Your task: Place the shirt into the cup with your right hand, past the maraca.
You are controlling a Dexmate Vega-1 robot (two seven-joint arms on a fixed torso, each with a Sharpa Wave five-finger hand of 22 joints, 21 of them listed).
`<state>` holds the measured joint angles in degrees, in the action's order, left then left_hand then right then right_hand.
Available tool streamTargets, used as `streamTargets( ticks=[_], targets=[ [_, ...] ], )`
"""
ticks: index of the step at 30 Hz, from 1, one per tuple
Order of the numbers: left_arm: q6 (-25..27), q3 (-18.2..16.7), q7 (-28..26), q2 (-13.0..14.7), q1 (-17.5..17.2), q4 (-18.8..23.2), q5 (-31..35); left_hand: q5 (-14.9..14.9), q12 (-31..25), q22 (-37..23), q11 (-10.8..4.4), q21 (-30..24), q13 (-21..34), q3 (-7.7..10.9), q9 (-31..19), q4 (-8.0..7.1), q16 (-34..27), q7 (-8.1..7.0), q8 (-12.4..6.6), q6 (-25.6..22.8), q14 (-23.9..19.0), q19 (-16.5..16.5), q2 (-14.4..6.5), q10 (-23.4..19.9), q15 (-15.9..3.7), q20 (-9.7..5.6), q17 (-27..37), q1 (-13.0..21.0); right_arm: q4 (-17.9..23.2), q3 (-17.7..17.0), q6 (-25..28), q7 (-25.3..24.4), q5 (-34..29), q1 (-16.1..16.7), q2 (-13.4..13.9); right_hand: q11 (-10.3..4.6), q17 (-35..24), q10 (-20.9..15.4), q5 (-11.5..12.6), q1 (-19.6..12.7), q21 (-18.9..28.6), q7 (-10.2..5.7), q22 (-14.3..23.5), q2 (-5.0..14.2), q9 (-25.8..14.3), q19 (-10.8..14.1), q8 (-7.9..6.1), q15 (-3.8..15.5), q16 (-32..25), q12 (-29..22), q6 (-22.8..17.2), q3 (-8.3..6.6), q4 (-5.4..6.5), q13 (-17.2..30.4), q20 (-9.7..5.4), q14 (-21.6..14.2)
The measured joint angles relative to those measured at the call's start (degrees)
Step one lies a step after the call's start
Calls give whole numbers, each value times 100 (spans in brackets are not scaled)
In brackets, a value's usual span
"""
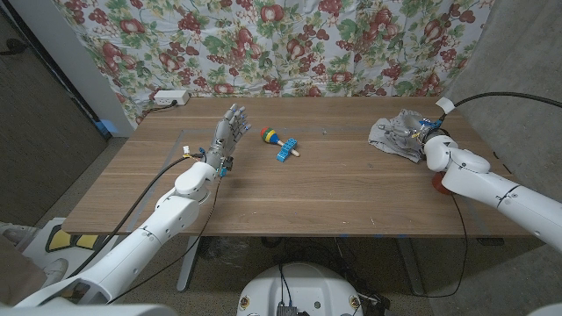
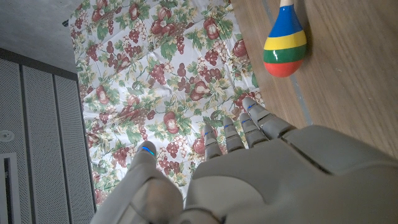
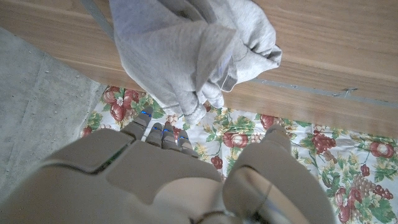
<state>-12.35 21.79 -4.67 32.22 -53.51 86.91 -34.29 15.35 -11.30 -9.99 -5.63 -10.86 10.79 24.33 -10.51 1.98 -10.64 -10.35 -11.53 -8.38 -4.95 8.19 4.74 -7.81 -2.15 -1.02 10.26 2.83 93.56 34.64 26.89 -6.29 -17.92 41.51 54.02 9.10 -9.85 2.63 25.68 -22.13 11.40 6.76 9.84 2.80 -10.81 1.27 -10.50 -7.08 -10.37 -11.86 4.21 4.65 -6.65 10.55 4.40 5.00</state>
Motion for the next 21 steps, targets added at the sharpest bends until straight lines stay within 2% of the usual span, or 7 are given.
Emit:
streamTargets(
  ticks=[21],
  targets=[
    [31, -5, 52, 37, 33, 16, -7, -14, 0, 0, 0, 0, 0, 40, 0, 40, 0, -20, 0, -20, 0, 0, -45, 0, 0, 0, -13, 45, -134, 124, 114, 13, 58, -114, -101, 30, -17, 30, 45, 1, -44, -10, 0, 0, 1, -98, 0, -31, 0, 22, 52, 0, 1, -1, 10, 32]
  ],
)
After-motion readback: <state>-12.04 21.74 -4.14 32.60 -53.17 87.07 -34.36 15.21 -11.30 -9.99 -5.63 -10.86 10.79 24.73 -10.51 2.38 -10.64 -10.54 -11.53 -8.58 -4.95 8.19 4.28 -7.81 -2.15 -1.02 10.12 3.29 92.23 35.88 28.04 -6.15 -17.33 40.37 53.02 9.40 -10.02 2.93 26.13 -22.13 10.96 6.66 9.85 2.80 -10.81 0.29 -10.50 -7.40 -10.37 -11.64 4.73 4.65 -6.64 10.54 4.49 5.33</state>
